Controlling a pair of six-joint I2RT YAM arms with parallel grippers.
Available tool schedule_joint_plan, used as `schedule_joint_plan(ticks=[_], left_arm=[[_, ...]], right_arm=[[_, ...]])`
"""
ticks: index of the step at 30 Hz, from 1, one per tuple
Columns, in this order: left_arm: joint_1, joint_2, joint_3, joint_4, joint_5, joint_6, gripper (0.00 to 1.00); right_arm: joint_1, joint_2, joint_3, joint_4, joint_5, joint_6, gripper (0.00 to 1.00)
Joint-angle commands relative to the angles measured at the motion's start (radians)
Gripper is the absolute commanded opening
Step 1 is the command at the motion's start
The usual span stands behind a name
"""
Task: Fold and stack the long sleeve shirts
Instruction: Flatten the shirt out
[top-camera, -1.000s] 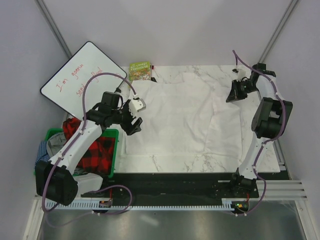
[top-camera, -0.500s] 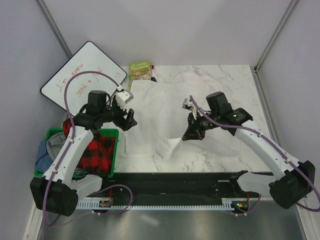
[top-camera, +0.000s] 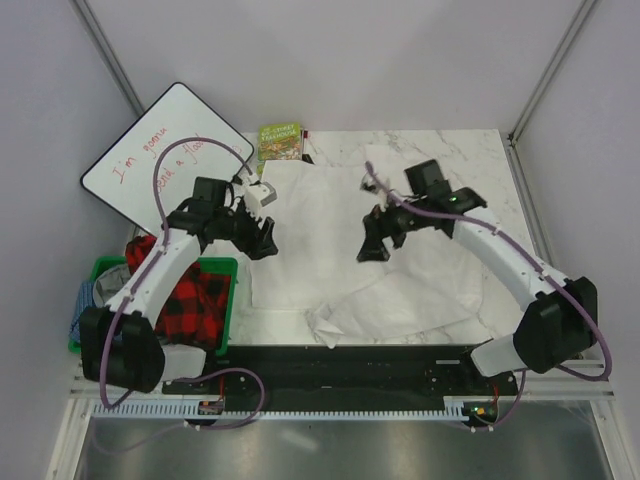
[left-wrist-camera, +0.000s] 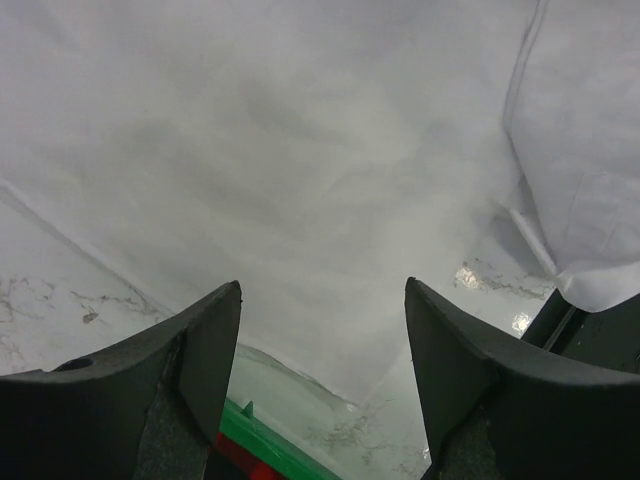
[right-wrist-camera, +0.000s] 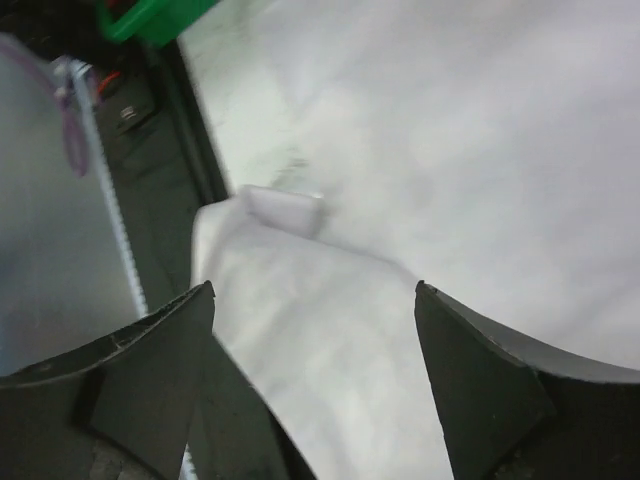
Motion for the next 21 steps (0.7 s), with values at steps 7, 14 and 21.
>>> schedule_joint_plan(ticks=[7,14,21], left_arm=[[-0.12,0.484,0.253,0.007,-0.194,0.135,0.61],[-0.179,0.601,0.261,-0.022,-0.28,0.126,0.58],[-0.238,0.598,0.169,-0.084,-0.301,0.14,0.53]], right_arm=[[-0.462,0.266,0.162,-0.143,0.374,-0.334,0.64],[-0.559,0.448,0.183,-0.105,0.539,-0.366,0.46],[-0.568,0.416,-0.02,-0.115,0.612,-0.441,0.43]])
